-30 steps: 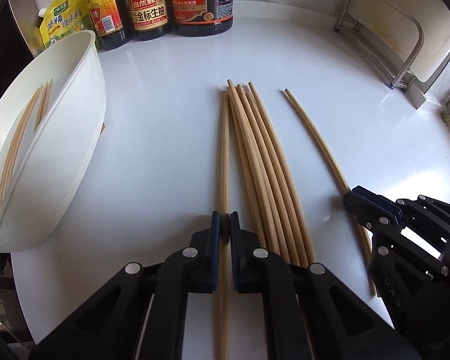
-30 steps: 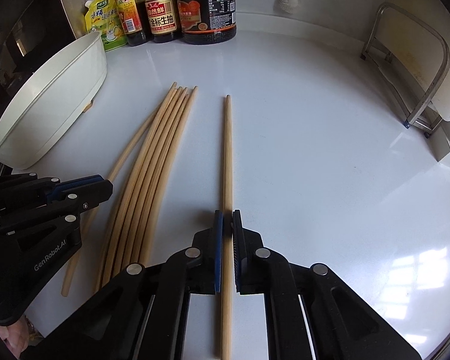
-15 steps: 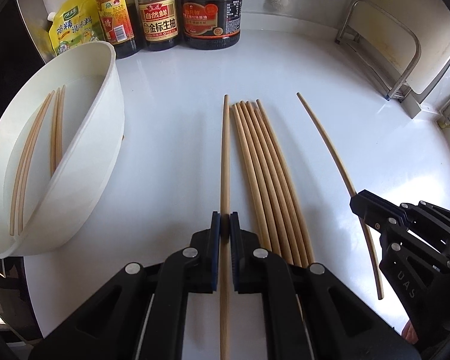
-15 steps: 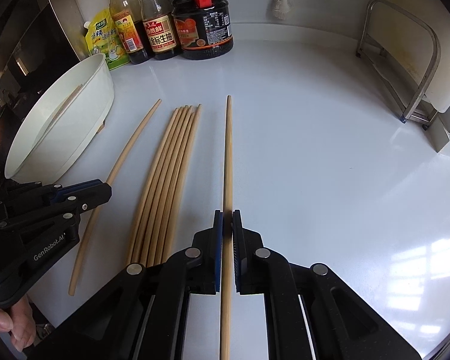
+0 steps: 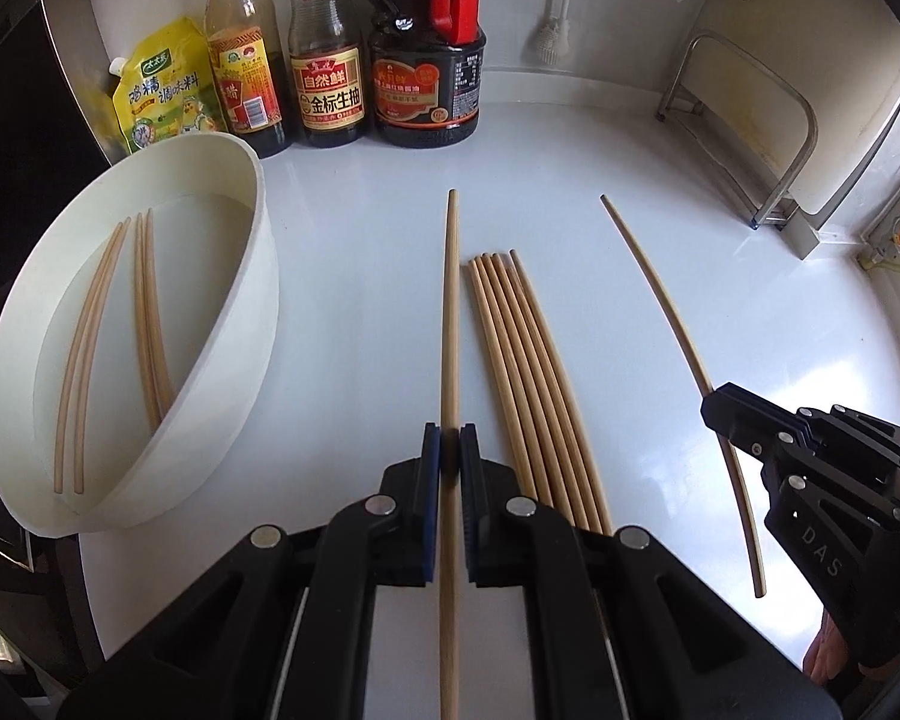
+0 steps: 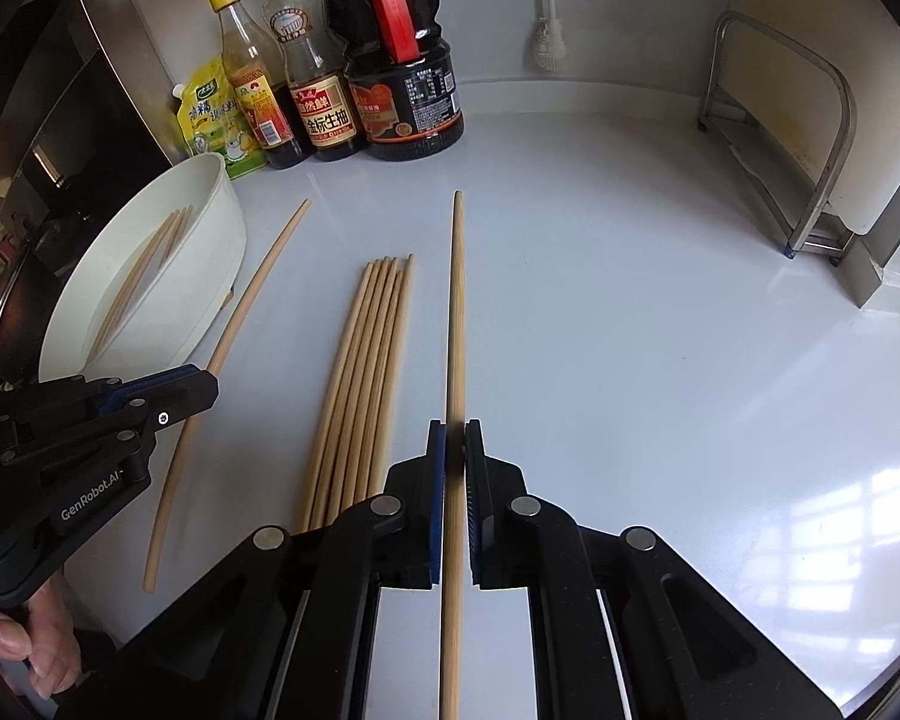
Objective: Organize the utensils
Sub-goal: 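Lift and carry both held chopsticks over the white water basin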
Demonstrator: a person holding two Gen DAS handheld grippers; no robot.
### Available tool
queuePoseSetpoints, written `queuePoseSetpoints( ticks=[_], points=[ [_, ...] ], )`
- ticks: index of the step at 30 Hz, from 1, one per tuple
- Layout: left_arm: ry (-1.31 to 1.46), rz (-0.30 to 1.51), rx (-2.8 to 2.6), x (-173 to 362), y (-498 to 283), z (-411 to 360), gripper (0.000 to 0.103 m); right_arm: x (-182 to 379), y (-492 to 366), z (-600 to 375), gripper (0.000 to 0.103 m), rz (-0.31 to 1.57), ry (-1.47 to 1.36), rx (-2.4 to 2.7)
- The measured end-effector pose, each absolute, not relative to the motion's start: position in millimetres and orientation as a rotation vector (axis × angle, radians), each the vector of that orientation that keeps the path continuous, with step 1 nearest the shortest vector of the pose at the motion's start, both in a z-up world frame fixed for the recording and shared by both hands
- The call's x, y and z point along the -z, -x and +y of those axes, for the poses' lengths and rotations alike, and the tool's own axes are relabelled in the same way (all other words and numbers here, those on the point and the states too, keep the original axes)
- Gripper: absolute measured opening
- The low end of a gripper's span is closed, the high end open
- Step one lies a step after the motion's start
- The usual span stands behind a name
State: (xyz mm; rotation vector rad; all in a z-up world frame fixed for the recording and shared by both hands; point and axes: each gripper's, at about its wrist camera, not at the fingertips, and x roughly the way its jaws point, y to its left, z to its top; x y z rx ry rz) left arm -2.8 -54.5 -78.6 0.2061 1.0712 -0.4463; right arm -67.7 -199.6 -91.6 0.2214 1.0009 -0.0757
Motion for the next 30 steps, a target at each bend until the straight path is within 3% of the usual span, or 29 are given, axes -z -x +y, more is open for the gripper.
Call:
queuePoseSetpoints(
  ticks=[16,30],
  points=[
    [-0.153,0.95,0.469,13.0,-12.9,-10.4,0.007,32.9,41.6,-160.6,0.006,0.897,-0.188,0.024],
    [-0.105,0.915,0.415,-5.0,-62.9,62.2,0.007,13.5,-33.4,-90.7,0.006,0.882,-0.184,-0.071]
  ],
)
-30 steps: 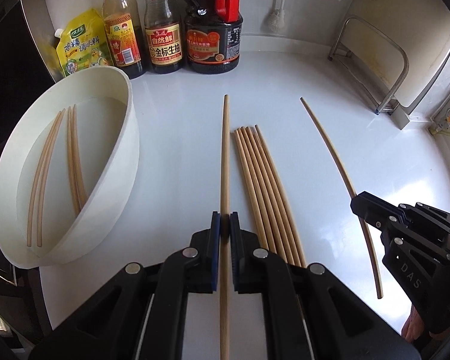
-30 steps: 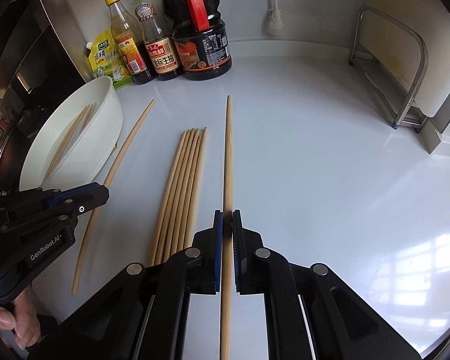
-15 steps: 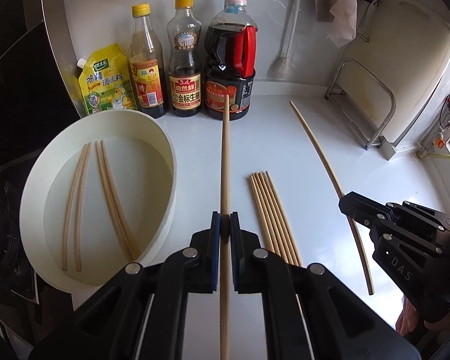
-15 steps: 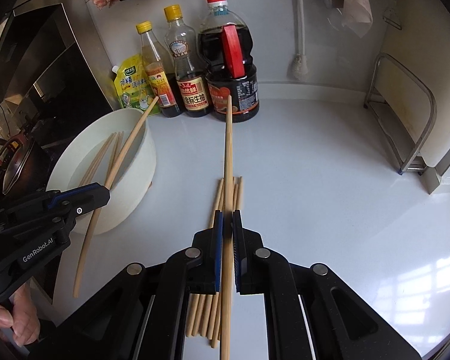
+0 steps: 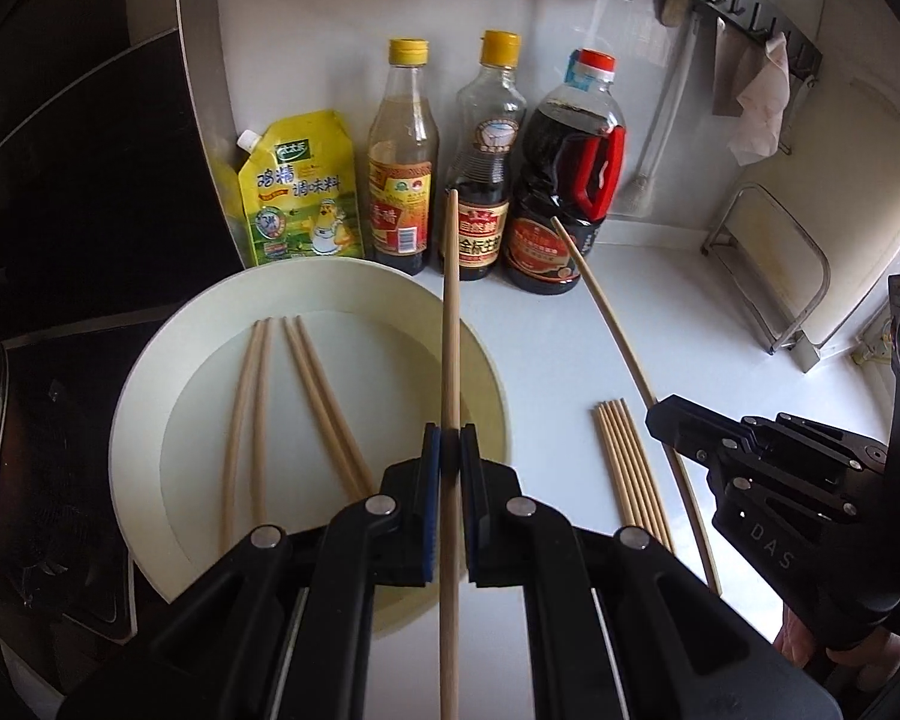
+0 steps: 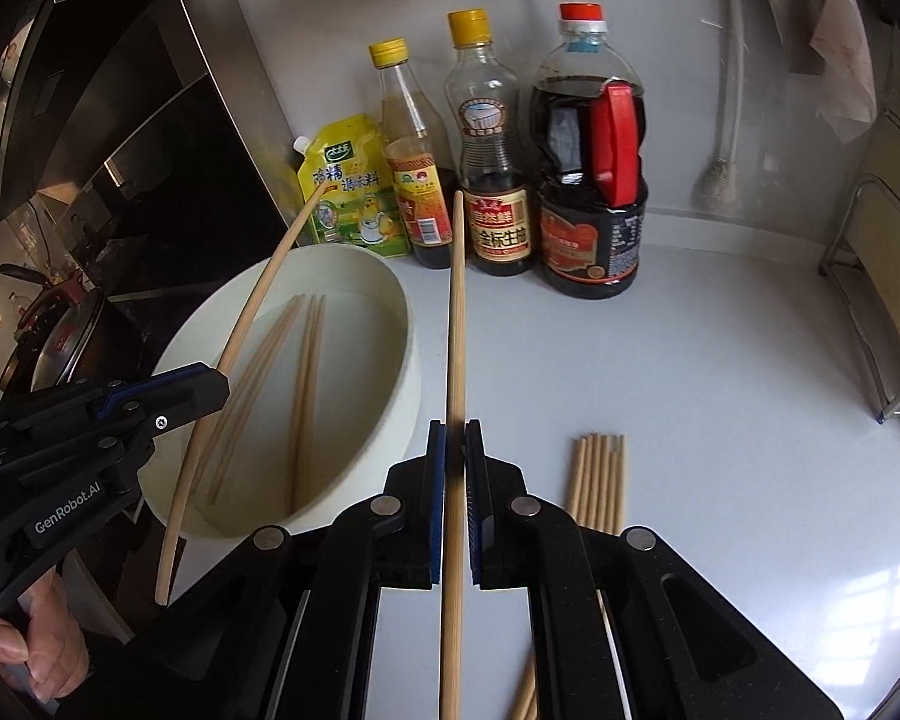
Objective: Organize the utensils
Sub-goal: 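Lift and carry both held chopsticks over the white water basin, then open both tools to drop the chopsticks into the basin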
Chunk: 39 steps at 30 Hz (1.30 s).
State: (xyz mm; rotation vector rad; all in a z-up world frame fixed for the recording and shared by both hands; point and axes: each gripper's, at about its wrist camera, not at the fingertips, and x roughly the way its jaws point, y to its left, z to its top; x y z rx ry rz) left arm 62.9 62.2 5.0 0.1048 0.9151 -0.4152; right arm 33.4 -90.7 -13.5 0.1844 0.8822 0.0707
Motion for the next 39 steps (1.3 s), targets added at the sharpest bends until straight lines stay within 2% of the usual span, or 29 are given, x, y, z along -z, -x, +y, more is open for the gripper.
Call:
queuePoseSetpoints(
  ticks=[16,28,39],
  points=[
    [-0.079,0.964,0.344,24.6,-126.7,128.8,0.007,34.6,-107.6,-19.1,0.006,0.943,-0.199,-0.146],
    [-0.056,1.041,0.303,65.6,-159.5,148.2,0.007,66.9,-146.1,26.3,0.006,1.046,-0.163,-0.204],
    [-0.046,1.119,0.294,96.1,-170.0,154.2,0.008,98.2,-160.9,30.0,0.006,1.141,-0.178,-0.205]
  ],
)
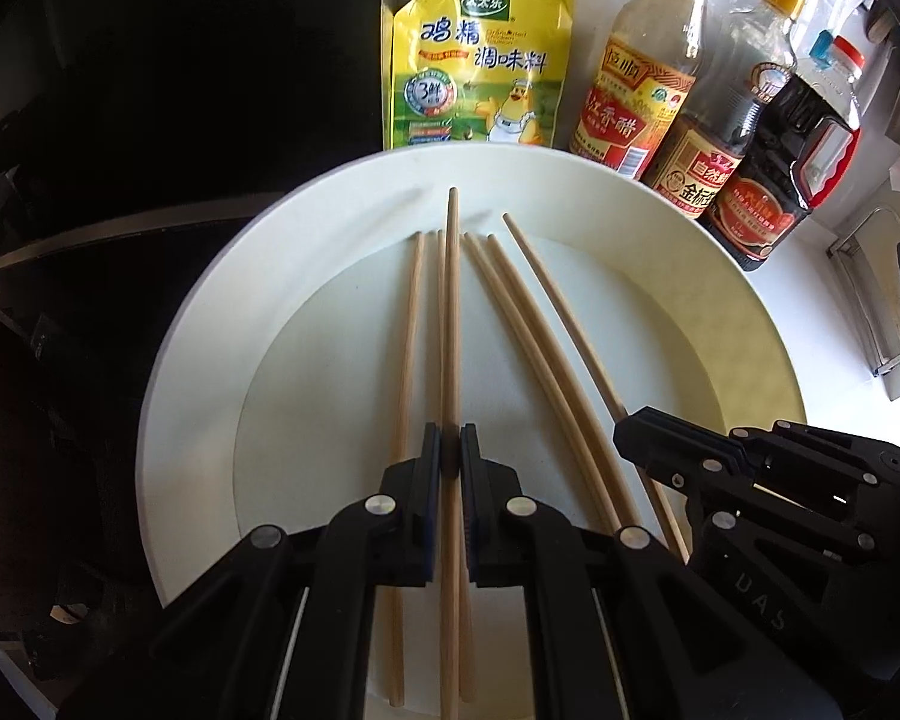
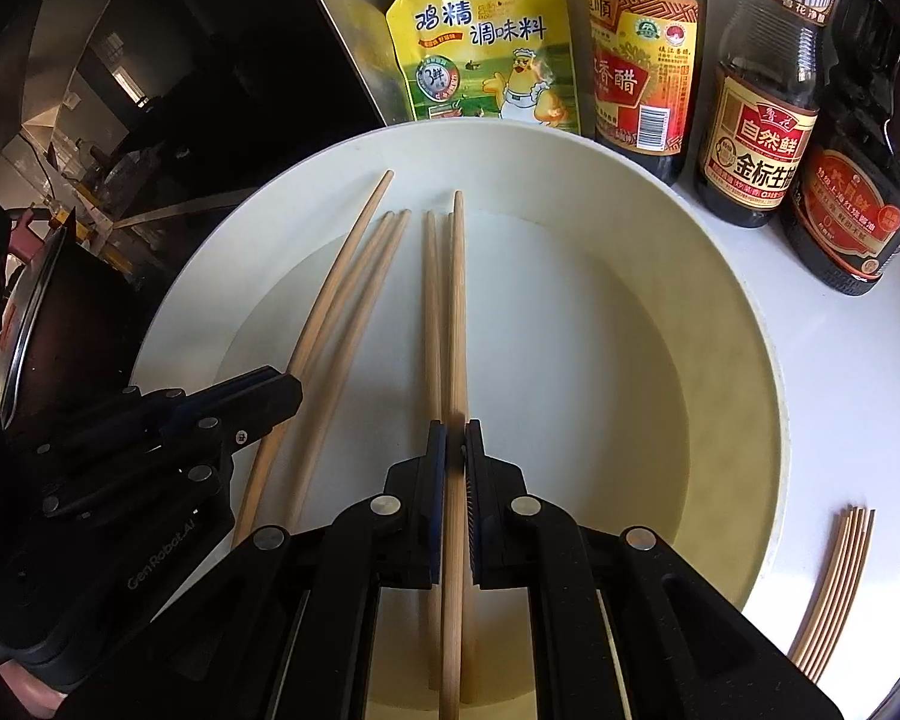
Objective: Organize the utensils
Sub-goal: 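Open both tools to drop the chopsticks into the basin, then withdraw both open tools from the basin toward the chopstick pile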
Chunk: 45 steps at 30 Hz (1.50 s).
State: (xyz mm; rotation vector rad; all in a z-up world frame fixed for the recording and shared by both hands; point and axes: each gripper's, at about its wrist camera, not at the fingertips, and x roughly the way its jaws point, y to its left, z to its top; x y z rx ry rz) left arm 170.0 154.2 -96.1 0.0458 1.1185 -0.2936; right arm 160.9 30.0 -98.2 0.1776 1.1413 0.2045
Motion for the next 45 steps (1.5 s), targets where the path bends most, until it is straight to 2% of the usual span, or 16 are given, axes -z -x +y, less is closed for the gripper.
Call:
queuePoseSetpoints(
  ticks=[5,11,25,36,45],
  points=[
    [-0.038,1.134,0.279,100.6,-171.1,158.1,0.008,101.1,-160.4,27.9,0.006,1.152,-0.18,-0.199],
    [-0.028,1.126,0.259,96.4,-171.1,165.0,0.017,95.5,-154.8,22.2,0.007,1.132,-0.182,-0.188],
    [-0.031,1.091,0.268,74.5,-153.1,165.3,0.018,74.9,-125.9,11.4,0.007,1.096,-0.195,-0.16],
    [-0.078,1.06,0.322,55.3,-125.0,145.5,0.02,51.5,-87.2,-4.5,0.015,1.023,-0.226,-0.111],
    [-0.104,1.023,0.355,40.0,-96.0,125.9,0.047,41.6,-51.6,-26.0,0.024,0.983,-0.26,-0.067]
  ],
)
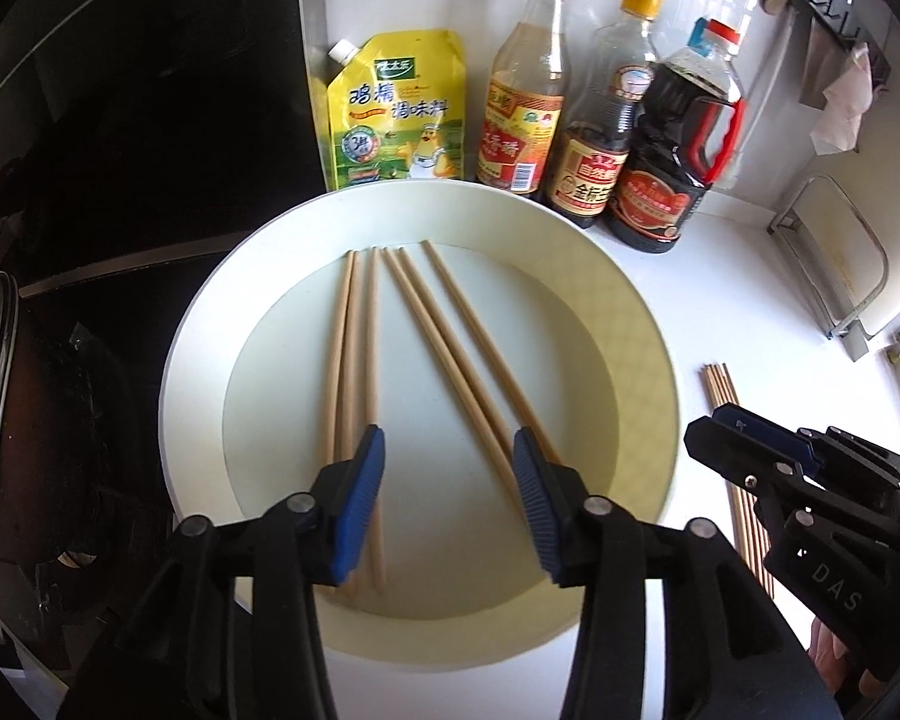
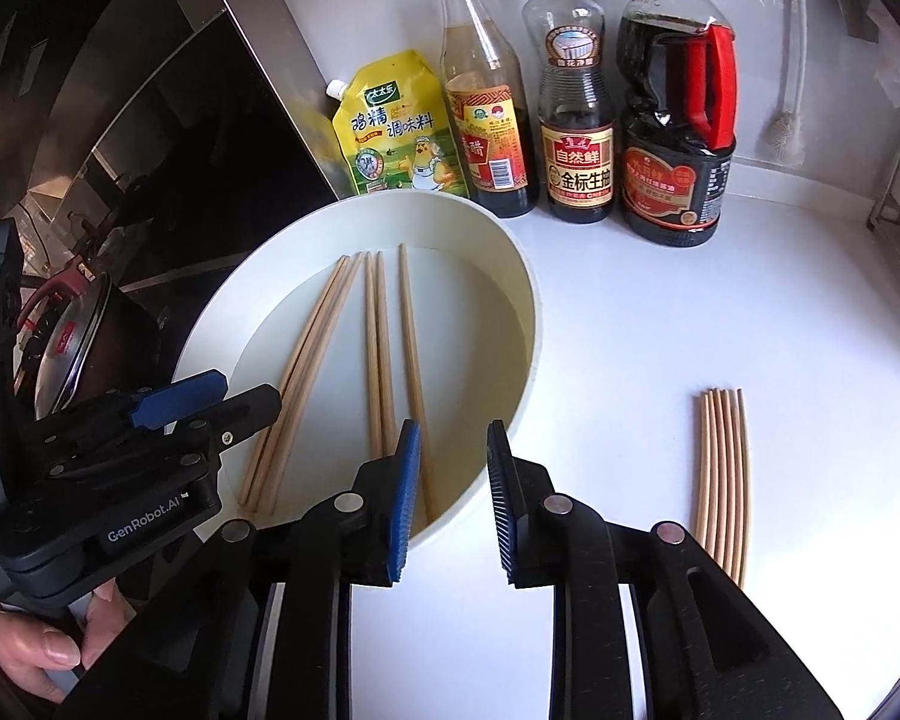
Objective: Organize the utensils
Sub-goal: 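Withdraw both open tools from the basin toward the chopstick pile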
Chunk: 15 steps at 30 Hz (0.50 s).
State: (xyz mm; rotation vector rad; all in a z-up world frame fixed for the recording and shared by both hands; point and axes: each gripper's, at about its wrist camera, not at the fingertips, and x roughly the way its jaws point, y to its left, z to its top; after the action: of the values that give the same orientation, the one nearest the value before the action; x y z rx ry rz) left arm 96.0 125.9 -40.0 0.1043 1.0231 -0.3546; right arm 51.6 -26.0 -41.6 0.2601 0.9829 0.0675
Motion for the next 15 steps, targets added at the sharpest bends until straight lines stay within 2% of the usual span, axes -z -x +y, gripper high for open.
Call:
queuePoseSetpoints(
  ticks=[15],
  points=[
    [-0.124,1.016,0.389,30.8,-57.2,92.2,0.06,45.3,-7.8,-64.3,0.029,0.988,-0.292,-0.031]
  ],
)
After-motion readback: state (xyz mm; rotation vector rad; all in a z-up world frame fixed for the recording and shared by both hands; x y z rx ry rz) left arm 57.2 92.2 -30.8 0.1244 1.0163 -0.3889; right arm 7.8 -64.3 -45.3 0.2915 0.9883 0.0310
